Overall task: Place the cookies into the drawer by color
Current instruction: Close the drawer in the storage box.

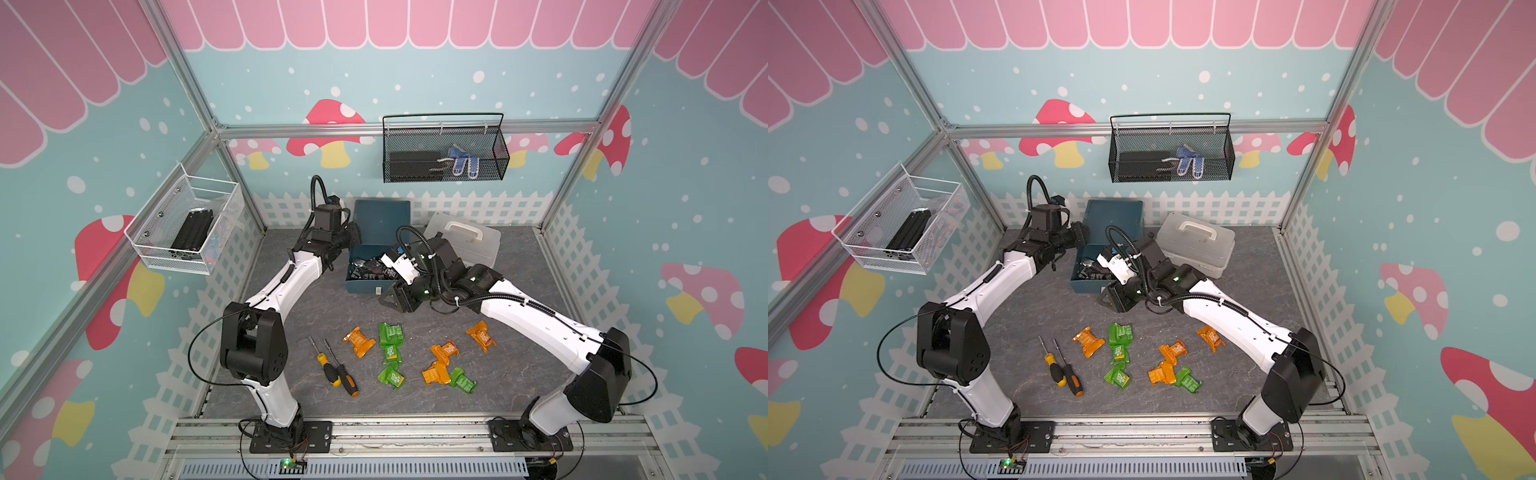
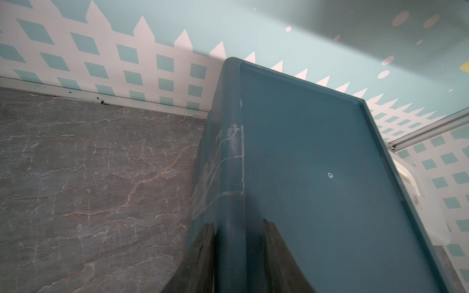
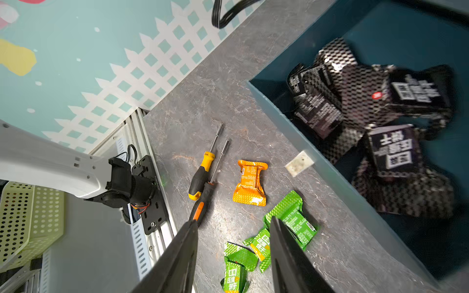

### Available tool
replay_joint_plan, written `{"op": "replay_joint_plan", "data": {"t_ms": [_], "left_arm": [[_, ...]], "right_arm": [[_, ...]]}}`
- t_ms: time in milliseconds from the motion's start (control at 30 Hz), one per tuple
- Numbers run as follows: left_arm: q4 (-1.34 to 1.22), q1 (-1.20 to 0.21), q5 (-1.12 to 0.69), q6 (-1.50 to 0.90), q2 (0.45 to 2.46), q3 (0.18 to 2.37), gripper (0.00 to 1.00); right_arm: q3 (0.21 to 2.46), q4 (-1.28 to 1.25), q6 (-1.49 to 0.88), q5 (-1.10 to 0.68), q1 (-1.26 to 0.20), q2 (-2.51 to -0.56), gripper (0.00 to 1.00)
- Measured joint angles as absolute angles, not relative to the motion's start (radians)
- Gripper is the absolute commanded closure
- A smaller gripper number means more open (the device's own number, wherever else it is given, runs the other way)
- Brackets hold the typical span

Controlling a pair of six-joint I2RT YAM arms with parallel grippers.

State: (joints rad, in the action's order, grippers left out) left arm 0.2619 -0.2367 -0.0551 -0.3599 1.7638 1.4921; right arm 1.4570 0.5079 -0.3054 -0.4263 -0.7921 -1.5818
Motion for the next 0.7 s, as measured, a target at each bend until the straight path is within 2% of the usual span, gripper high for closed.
{"op": "replay_joint_plan", "data": {"t_ms": [233, 700], "left_arm": [[0.262, -0.252, -0.052, -0.359, 1.764, 1.492, 0.67], [0.262, -0.272, -0.019, -0.355, 1.76, 1.488, 0.67]], "right_arm": [[1.491, 0.484, -0.25, -0.376, -0.787, -1.699, 0.52], [1.782, 0.501, -0.209, -0.342, -0.707, -1.921, 0.5]]}}
